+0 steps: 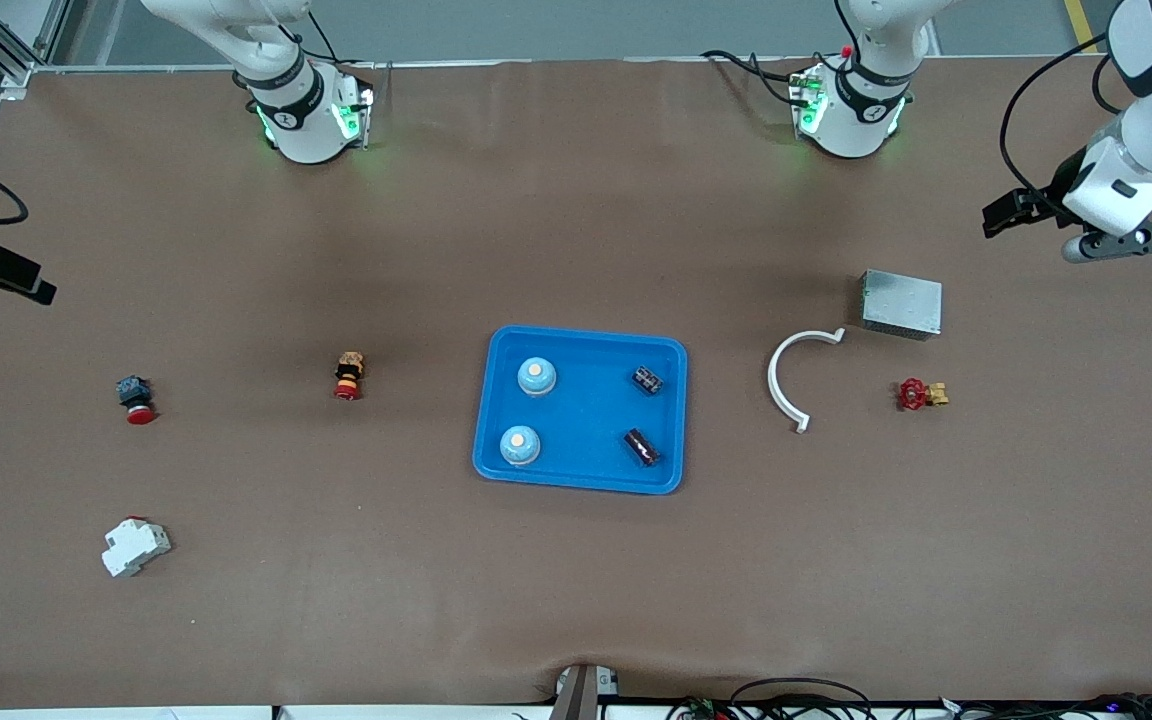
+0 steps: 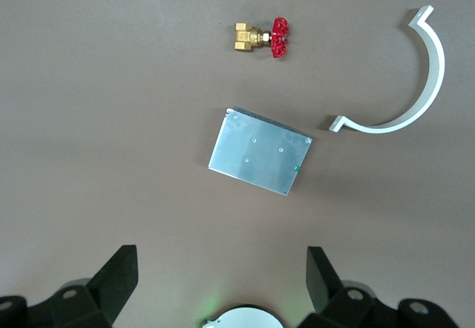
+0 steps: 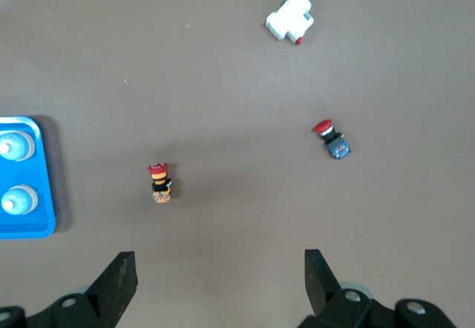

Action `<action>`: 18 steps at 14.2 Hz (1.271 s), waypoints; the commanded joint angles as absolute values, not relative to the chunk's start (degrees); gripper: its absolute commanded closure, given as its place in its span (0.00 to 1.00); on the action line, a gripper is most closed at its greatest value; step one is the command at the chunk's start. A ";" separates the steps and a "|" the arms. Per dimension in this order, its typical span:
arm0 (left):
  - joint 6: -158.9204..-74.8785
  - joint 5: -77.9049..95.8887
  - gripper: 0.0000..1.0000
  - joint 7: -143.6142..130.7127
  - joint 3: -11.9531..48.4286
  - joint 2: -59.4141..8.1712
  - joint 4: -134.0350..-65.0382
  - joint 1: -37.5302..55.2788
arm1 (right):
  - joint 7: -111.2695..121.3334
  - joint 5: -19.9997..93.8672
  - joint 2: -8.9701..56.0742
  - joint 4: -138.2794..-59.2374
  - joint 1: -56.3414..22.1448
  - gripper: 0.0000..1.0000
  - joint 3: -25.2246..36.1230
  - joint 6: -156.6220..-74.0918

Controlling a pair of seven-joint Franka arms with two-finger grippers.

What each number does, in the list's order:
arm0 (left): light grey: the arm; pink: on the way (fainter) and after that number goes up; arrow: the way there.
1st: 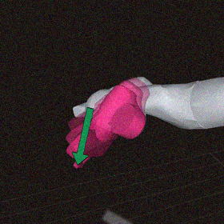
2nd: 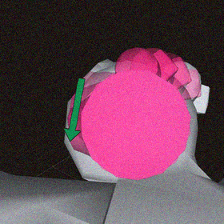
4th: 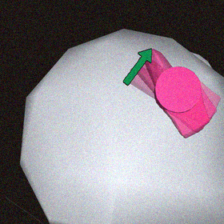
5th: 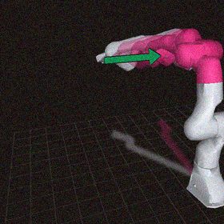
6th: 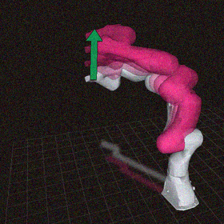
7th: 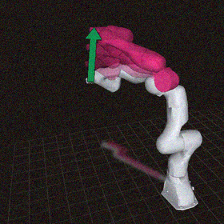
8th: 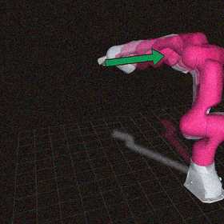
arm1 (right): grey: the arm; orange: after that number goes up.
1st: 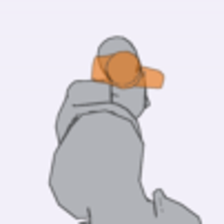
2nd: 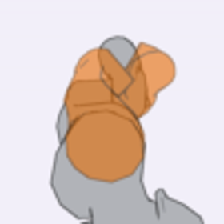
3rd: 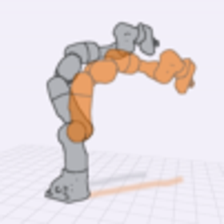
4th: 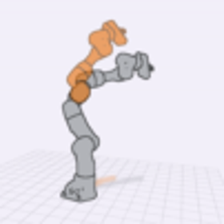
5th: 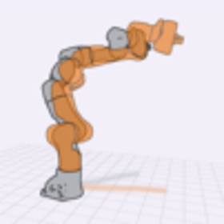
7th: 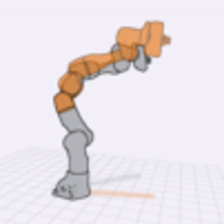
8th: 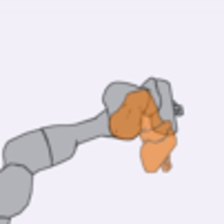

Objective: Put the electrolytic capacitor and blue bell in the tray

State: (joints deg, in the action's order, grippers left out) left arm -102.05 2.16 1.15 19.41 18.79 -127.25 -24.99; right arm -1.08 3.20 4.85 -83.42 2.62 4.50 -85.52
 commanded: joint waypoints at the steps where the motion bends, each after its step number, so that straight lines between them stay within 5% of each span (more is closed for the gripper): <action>1: -102.22 3.43 0.00 2.11 19.86 17.42 -123.95 -25.14 | -1.06 3.78 3.08 -84.02 3.52 0.00 3.87 -84.20; 8: -84.74 3.08 0.00 1.41 21.18 0.27 -90.29 -24.87 | 0.00 -1.23 1.23 -84.11 0.97 0.00 3.08 -84.29; 16: -85.60 2.64 0.00 1.06 21.97 -1.41 -90.44 -24.88 | -0.44 -0.97 1.23 -84.20 0.35 0.00 3.08 -86.04; 18: -85.43 2.64 0.00 -0.86 17.88 -1.49 -90.26 -19.46 | -0.70 -0.79 1.23 -84.29 0.35 0.00 3.08 -86.22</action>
State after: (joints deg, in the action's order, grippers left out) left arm -86.18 2.41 0.73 21.24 -1.24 -91.40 -23.76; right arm -0.41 -0.13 2.21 -83.36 0.69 3.11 -85.69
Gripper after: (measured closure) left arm 0.000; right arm 0.000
